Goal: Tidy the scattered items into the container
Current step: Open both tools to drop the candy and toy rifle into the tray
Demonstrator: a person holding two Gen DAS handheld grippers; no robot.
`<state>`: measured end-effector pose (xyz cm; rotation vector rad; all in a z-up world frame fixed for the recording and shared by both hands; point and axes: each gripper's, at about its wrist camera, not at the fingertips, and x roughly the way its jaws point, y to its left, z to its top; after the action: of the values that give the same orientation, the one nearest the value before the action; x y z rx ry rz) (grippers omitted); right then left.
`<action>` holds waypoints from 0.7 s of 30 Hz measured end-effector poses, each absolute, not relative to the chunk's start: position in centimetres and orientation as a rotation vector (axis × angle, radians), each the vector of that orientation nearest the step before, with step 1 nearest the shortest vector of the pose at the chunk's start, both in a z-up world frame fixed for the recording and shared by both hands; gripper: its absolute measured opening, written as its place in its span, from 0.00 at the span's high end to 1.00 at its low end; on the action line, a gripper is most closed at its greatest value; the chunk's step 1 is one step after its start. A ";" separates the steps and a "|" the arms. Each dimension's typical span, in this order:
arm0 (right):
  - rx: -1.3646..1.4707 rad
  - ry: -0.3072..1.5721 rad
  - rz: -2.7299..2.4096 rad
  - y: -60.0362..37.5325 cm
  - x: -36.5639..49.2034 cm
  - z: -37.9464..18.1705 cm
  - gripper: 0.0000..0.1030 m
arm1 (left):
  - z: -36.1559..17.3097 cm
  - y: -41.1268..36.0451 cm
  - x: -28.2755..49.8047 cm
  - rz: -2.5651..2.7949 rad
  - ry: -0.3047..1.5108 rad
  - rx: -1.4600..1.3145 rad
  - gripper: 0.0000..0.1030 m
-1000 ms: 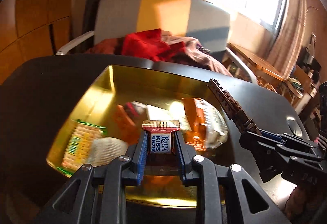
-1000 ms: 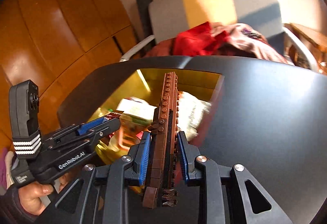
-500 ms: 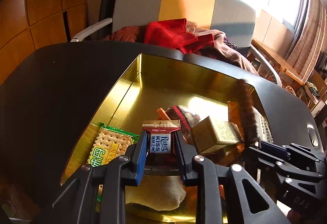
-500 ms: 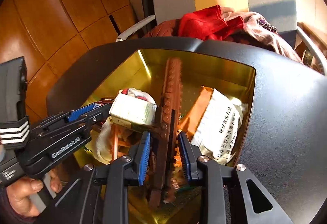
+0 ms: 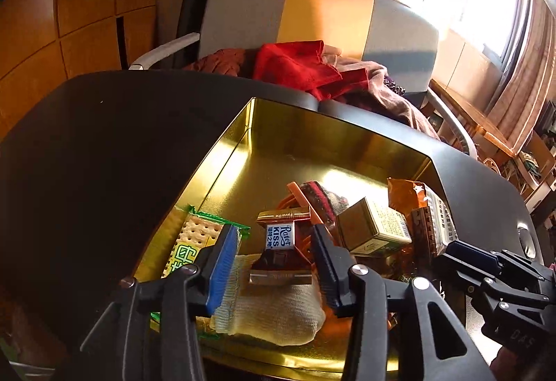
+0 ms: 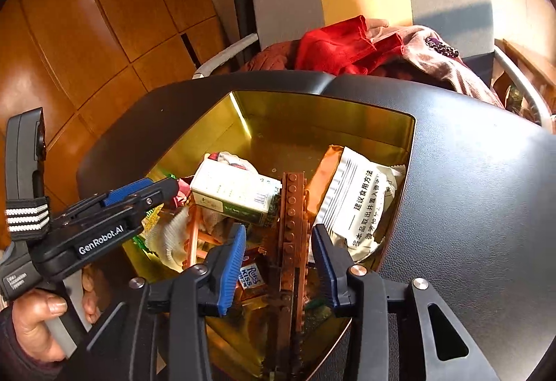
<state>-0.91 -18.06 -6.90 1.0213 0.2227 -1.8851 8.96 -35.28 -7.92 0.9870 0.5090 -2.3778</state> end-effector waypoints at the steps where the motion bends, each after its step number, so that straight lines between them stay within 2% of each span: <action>1: 1.020 0.222 -1.887 -18.0 -0.8 -6.9 0.59 | -7.8 -35.3 9.2 -2.374 0.503 0.981 0.56; 8: 0.985 0.210 -1.904 -17.1 0.2 -6.1 0.54 | -7.5 -35.7 11.0 -2.357 0.492 0.960 0.53; 16: 0.939 0.229 -1.921 -16.4 2.5 -5.3 0.38 | -7.3 -34.1 13.2 -2.292 0.464 0.948 0.45; 21: 0.932 0.243 -1.968 -15.7 3.6 -5.0 0.33 | -6.8 -32.0 13.2 -2.228 0.390 0.972 0.44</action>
<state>3.60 -15.71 -5.04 0.9324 0.2426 -1.9682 13.25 -31.97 -6.80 0.9720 0.3904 -2.2282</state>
